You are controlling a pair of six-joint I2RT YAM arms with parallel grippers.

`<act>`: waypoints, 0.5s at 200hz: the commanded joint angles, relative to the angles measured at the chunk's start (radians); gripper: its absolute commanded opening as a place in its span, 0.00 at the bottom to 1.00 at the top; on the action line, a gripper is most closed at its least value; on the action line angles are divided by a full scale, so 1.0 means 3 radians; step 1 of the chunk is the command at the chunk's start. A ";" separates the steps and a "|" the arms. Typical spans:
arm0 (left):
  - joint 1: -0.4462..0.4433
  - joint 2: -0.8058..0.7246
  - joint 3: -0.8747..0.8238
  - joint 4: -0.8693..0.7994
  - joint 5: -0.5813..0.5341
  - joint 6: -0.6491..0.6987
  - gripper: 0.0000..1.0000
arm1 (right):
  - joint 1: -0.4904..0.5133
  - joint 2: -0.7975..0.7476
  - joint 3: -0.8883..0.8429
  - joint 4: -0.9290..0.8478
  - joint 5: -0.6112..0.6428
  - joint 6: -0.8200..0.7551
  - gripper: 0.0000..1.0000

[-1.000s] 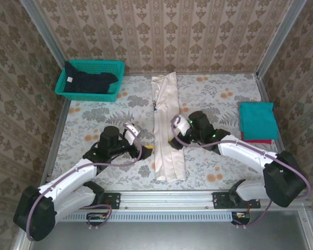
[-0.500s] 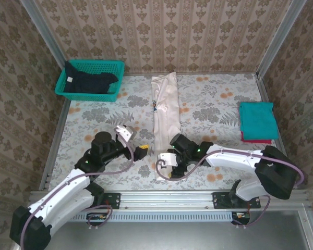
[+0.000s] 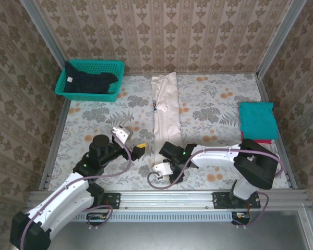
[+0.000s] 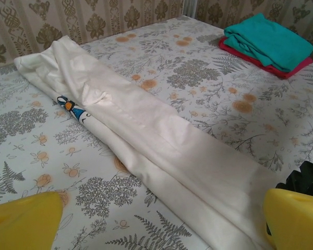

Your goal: Fold and stack the t-shirts

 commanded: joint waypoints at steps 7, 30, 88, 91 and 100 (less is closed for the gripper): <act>0.0035 -0.0063 -0.0009 -0.0005 -0.0040 -0.0066 1.00 | -0.0009 0.0132 -0.0003 -0.0101 0.0236 -0.0065 0.53; 0.0040 -0.0101 -0.0009 -0.0007 -0.0072 -0.0066 1.00 | -0.0036 0.0091 0.0008 -0.0145 0.0202 -0.0047 0.33; 0.0065 -0.0102 0.0001 0.0039 -0.0088 -0.0078 1.00 | -0.0231 -0.0039 0.0065 -0.0316 0.0089 -0.0028 0.00; 0.0065 -0.0104 0.0001 0.0039 -0.0088 -0.0077 1.00 | -0.0249 -0.0053 0.0072 -0.0317 0.0085 -0.0025 0.00; 0.0065 -0.0102 0.0007 0.0039 -0.0088 -0.0076 1.00 | -0.0296 -0.0111 0.0073 -0.0297 0.0070 -0.0018 0.00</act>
